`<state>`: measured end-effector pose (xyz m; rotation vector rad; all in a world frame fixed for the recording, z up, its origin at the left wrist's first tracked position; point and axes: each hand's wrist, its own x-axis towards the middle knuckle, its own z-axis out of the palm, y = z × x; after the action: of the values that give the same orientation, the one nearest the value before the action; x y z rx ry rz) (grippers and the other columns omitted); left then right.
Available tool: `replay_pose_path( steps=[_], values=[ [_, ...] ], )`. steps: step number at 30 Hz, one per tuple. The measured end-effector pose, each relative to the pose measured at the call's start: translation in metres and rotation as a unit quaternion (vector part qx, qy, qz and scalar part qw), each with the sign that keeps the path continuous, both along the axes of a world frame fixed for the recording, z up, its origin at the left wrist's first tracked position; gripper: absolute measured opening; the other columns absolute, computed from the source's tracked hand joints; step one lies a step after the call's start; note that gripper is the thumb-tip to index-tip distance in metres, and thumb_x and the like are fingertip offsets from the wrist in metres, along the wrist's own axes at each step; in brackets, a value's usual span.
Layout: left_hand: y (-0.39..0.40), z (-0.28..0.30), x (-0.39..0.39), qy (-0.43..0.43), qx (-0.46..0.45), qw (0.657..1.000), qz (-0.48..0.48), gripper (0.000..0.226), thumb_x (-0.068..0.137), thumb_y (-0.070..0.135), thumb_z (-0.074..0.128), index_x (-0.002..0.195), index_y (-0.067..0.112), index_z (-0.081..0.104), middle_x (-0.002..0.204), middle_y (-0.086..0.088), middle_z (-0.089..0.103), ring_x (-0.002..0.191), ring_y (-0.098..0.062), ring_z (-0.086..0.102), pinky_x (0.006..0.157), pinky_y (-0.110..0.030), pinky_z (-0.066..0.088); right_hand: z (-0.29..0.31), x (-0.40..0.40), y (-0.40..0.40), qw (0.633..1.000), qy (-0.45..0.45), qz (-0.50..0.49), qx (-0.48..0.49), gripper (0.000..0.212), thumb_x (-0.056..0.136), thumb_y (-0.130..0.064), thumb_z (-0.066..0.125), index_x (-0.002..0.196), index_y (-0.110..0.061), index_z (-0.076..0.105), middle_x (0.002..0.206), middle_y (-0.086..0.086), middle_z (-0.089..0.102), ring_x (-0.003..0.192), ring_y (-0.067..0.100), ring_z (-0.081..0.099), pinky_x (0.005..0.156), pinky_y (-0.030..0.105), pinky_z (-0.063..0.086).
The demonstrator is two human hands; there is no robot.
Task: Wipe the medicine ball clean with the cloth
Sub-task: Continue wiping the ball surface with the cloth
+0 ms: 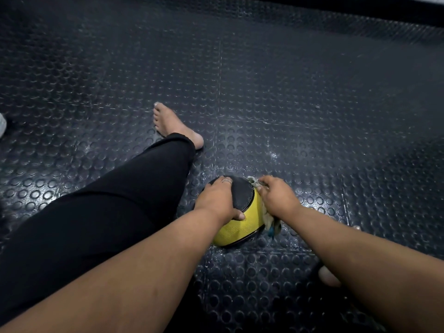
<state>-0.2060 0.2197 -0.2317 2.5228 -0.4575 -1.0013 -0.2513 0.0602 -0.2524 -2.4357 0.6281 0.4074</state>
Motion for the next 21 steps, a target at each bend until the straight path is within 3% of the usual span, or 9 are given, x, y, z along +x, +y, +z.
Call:
replay_pose_path(
  steps=[3, 9, 12, 16, 21],
  values=[
    [0.002, 0.0, 0.001, 0.01, -0.003, 1.0, 0.011, 0.101, 0.065, 0.039, 0.089, 0.146, 0.015, 0.033, 0.151, 0.0, 0.037, 0.139, -0.025, 0.035, 0.111, -0.042, 0.036, 0.009, -0.012, 0.015, 0.999, -0.044, 0.002, 0.024, 0.031, 0.095, -0.019, 0.05, 0.123, -0.008, 0.058, 0.117, 0.011, 0.06, 0.102, 0.022, 0.057, 0.086, 0.025, 0.041],
    [0.001, -0.003, -0.003, 0.011, 0.004, 1.0, 0.003, 0.101, 0.066, 0.038, 0.088, 0.146, 0.014, 0.031, 0.152, 0.0, 0.031, 0.14, -0.027, 0.03, 0.112, -0.045, 0.034, 0.015, -0.042, 0.032, 0.994, -0.108, 0.018, 0.02, 0.026, 0.091, -0.014, 0.057, 0.116, -0.009, 0.063, 0.105, 0.006, 0.058, 0.098, 0.02, 0.055, 0.08, 0.017, 0.036],
    [0.001, -0.002, -0.004, 0.01, 0.013, 1.0, -0.011, 0.102, 0.069, 0.037, 0.087, 0.148, 0.013, 0.028, 0.154, -0.001, 0.028, 0.141, -0.028, 0.027, 0.114, -0.043, 0.031, 0.01, -0.024, 0.03, 0.996, -0.09, -0.01, -0.004, 0.026, 0.092, -0.012, 0.053, 0.116, -0.008, 0.063, 0.108, 0.01, 0.057, 0.1, 0.023, 0.055, 0.08, 0.018, 0.033],
    [0.002, 0.0, -0.007, 0.011, 0.012, 1.0, -0.021, 0.103, 0.069, 0.037, 0.087, 0.149, 0.013, 0.026, 0.155, -0.001, 0.026, 0.142, -0.029, 0.025, 0.114, -0.045, 0.031, 0.003, 0.01, 0.017, 0.998, -0.042, -0.026, -0.032, 0.024, 0.092, -0.012, 0.051, 0.111, -0.006, 0.065, 0.109, 0.016, 0.063, 0.099, 0.03, 0.059, 0.081, 0.025, 0.042],
    [0.002, -0.003, -0.002, 0.008, 0.002, 1.0, -0.007, 0.1, 0.067, 0.037, 0.088, 0.146, 0.014, 0.031, 0.152, -0.001, 0.031, 0.141, -0.028, 0.029, 0.113, -0.043, 0.032, 0.017, -0.001, 0.018, 0.997, -0.043, 0.054, -0.036, 0.025, 0.093, -0.013, 0.051, 0.114, -0.009, 0.065, 0.106, 0.012, 0.057, 0.102, 0.027, 0.055, 0.081, 0.023, 0.036]
  ],
)
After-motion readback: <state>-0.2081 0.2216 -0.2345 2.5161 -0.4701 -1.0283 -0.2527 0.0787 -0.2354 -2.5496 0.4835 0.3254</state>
